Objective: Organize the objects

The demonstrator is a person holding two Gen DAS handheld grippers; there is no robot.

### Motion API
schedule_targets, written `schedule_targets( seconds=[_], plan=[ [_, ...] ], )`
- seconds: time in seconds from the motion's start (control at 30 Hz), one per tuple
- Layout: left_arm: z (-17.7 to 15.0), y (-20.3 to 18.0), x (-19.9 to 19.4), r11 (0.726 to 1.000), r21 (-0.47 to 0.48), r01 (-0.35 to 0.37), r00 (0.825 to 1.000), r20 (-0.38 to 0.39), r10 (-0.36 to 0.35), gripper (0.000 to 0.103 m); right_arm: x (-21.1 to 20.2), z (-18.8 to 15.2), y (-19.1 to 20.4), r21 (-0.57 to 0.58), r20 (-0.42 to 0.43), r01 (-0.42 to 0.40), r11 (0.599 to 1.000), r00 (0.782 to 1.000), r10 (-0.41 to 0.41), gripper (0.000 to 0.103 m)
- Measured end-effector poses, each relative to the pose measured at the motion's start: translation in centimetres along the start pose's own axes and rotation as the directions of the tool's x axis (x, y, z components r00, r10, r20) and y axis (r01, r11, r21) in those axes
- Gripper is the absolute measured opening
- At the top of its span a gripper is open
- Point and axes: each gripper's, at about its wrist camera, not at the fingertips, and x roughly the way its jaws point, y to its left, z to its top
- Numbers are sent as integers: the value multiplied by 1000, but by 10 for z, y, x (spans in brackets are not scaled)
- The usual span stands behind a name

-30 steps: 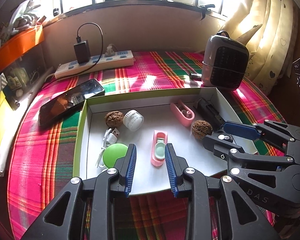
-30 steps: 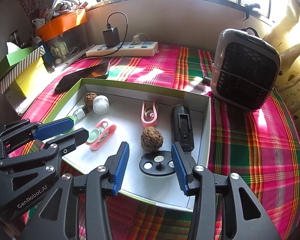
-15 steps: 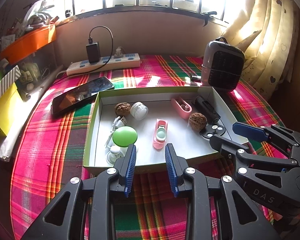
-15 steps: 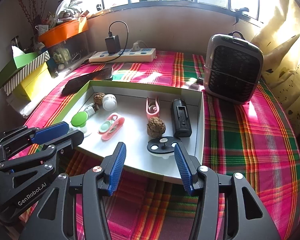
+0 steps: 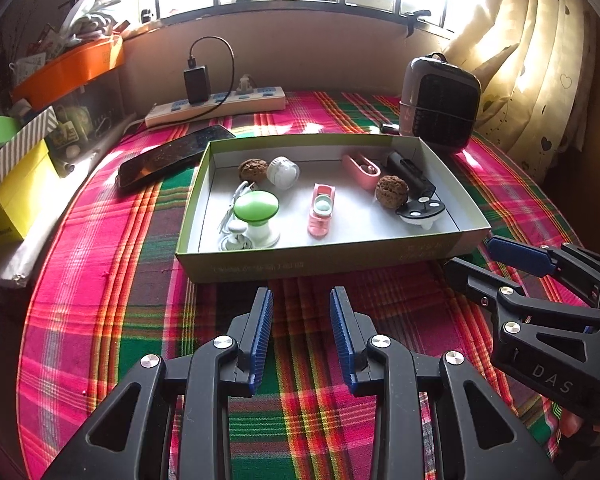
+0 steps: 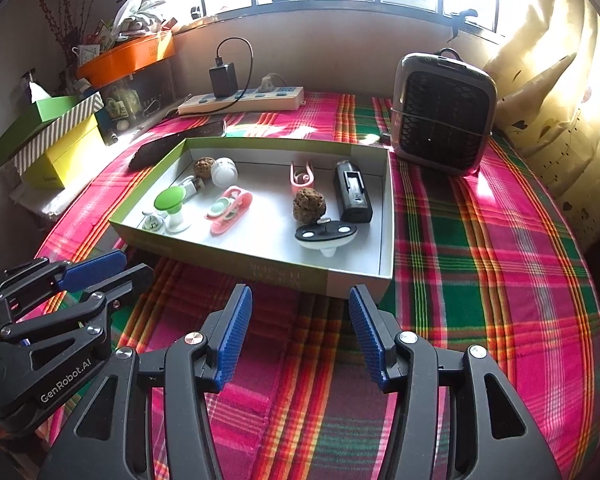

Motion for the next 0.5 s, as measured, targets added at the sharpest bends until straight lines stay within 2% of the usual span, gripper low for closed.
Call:
schedule_targets(
  seconds=[0.17,0.5],
  plan=[
    [-13,-5,2,1000,12,-18,1000,-18,18,28,1,-14,-5,26,-23,16,1000,1000,-16,52],
    [-30,-3,5,998,-38,-46,998,-54,44,28,1,-31,-6,23,-60,62,998,996,-60,55]
  ],
)
